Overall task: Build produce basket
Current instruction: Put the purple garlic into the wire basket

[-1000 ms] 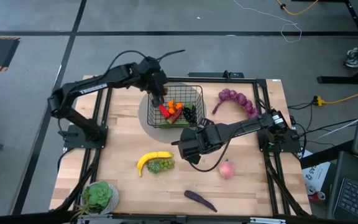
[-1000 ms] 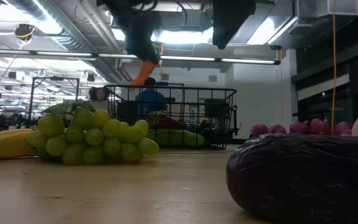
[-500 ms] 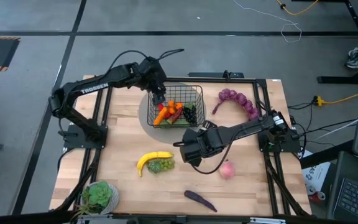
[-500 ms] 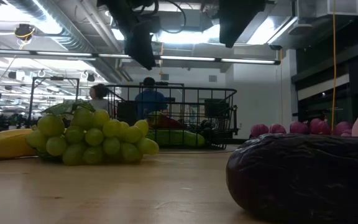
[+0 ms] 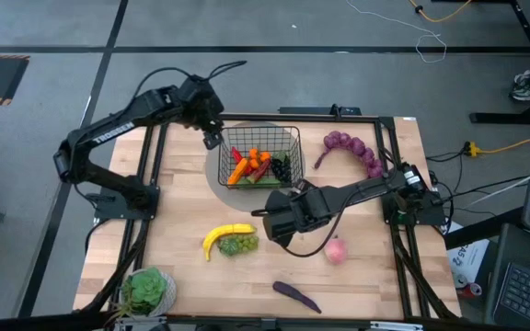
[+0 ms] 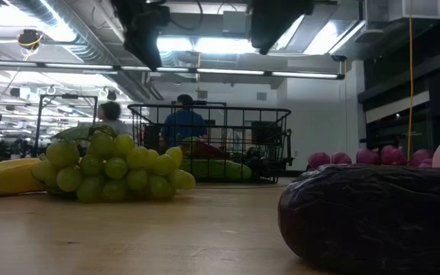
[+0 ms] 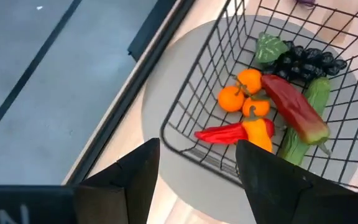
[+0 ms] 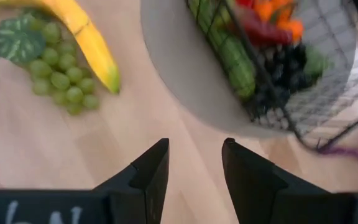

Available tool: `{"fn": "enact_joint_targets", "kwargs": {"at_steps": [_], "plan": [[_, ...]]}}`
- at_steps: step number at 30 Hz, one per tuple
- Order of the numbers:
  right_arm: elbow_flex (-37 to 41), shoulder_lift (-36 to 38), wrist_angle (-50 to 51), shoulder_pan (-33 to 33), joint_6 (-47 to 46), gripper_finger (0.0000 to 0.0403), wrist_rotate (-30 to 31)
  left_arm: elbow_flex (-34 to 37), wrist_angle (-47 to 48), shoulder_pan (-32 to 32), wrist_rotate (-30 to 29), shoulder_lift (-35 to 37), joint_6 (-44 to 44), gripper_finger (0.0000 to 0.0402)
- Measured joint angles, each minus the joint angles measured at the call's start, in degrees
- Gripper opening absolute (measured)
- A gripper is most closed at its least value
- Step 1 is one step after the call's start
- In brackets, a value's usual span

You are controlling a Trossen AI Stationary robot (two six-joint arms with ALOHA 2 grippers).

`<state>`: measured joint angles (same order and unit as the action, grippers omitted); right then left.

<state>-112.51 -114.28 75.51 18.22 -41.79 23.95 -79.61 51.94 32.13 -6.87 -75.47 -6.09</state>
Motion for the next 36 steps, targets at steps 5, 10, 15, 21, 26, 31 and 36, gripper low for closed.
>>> {"fn": "enact_joint_targets", "kwargs": {"at_steps": [5,10,15,21,26,31,36], "plan": [[0.00,0.00,1.61,-0.96,3.09,0.0149,7.09,0.00,0.42,0.62,-2.19,1.61,0.02,0.0207],[0.02,1.17,12.85,-2.37,-5.47,0.0149,17.86,0.00,0.98,0.60,-2.55,1.63,0.02,0.0208],[0.03,1.66,13.85,-5.88,-11.91,0.0149,19.50,0.00,1.71,0.60,-2.70,1.63,-0.01,0.0208],[0.17,2.60,14.42,-11.90,-13.27,0.0149,21.02,0.02,2.35,0.64,-3.15,1.61,-0.02,0.0208],[0.17,3.79,14.51,-16.06,-9.11,0.0149,20.35,0.02,3.07,0.64,-3.17,1.61,-0.46,0.0208],[2.71,7.95,14.26,-20.16,-4.77,0.0149,19.82,0.02,3.93,0.72,-3.15,1.61,-0.48,0.0208],[10.82,16.80,14.69,-23.87,-7.98,0.0149,16.36,0.04,5.42,0.75,-4.60,1.61,-0.42,0.0208]]}}
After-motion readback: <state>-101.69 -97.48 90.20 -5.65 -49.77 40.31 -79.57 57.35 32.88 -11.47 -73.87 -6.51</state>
